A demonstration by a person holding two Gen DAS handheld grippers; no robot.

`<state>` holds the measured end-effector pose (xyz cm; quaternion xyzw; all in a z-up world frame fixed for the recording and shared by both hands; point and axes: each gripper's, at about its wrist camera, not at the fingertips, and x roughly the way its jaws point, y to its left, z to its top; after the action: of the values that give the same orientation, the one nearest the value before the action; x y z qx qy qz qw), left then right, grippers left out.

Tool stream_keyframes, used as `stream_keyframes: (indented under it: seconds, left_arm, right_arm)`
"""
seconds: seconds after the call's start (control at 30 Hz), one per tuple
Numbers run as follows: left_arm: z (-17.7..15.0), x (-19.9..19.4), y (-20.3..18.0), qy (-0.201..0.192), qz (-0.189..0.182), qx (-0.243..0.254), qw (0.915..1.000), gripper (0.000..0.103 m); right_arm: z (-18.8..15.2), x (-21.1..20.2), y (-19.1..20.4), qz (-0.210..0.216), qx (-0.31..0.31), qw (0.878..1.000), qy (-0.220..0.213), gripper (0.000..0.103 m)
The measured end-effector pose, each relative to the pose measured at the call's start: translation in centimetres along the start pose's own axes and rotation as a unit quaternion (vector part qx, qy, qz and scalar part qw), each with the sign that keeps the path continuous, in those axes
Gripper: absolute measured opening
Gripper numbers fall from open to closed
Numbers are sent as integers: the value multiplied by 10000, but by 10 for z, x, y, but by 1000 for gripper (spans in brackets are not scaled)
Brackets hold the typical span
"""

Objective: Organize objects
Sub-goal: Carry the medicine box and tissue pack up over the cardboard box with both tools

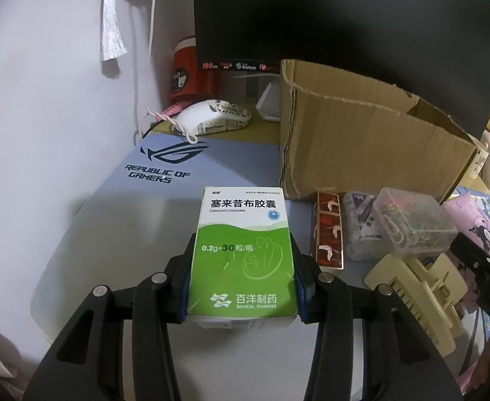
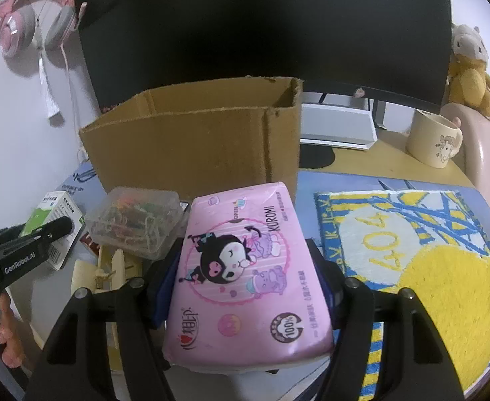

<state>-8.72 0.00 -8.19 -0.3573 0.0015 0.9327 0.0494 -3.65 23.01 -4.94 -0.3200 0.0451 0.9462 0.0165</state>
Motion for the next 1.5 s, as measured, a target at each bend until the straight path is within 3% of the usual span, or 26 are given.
stream_keyframes:
  seconds: [0.7, 1.5]
  left_arm:
    - [22, -35, 7, -397, -155, -201, 9989, 44]
    - [73, -68, -36, -890, -185, 57, 9958, 44]
  right_arm:
    - [16, -36, -12, 173, 255, 9985, -453, 72]
    - [60, -50, -23, 334, 508, 9939, -924, 71]
